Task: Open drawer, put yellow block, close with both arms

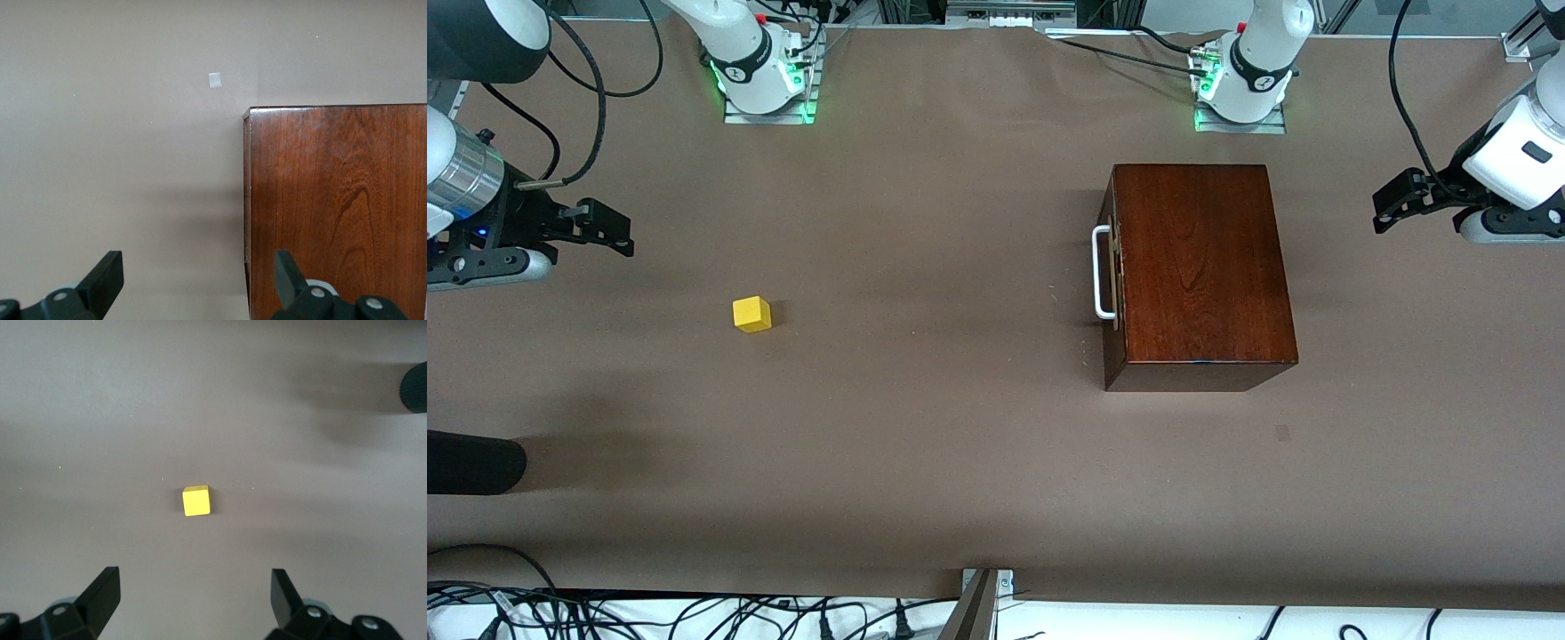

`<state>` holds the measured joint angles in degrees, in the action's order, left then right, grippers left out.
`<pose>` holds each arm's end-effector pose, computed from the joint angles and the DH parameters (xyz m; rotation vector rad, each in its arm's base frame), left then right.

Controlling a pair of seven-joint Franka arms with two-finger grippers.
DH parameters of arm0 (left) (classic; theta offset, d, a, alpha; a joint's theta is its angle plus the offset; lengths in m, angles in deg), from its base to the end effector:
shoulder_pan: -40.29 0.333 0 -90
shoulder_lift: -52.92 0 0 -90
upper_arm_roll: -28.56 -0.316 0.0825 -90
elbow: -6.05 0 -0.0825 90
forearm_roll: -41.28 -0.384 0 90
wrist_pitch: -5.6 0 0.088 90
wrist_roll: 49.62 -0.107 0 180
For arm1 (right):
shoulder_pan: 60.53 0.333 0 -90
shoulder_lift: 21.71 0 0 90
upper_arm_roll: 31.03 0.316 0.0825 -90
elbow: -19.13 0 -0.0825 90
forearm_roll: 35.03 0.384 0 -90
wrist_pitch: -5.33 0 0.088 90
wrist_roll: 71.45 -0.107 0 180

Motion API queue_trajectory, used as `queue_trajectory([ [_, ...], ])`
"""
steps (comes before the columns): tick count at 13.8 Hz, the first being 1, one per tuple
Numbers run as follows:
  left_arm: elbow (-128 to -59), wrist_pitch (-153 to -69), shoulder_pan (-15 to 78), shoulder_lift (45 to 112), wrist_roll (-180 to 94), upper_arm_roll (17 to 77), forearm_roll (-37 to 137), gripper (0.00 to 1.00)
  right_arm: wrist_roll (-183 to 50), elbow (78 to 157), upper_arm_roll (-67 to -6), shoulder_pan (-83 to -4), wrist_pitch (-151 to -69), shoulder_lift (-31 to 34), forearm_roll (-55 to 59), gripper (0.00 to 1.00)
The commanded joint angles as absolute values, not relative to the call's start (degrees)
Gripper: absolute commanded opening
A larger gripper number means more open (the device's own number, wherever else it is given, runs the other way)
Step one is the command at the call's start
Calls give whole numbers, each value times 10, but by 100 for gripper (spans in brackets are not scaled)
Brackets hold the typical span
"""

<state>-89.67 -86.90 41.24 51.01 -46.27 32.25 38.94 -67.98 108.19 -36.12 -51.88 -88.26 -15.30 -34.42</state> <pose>0.5457 -0.0225 0.5994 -3.0973 -0.0131 0.0319 0.5903 0.0405 0.5737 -3.1346 -0.1918 0.0508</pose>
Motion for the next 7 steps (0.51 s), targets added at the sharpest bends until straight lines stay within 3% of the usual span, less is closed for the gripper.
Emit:
queue_trajectory([
  [1, -872, -853, 411, 520, -460, 324, 389, 100, -677, 1068, -358, -517, -875, -149, -349, 100],
  [7, -872, -845, 411, 520, -461, 324, 390, 100, -677, 1068, -358, -517, -876, -149, -349, 100],
])
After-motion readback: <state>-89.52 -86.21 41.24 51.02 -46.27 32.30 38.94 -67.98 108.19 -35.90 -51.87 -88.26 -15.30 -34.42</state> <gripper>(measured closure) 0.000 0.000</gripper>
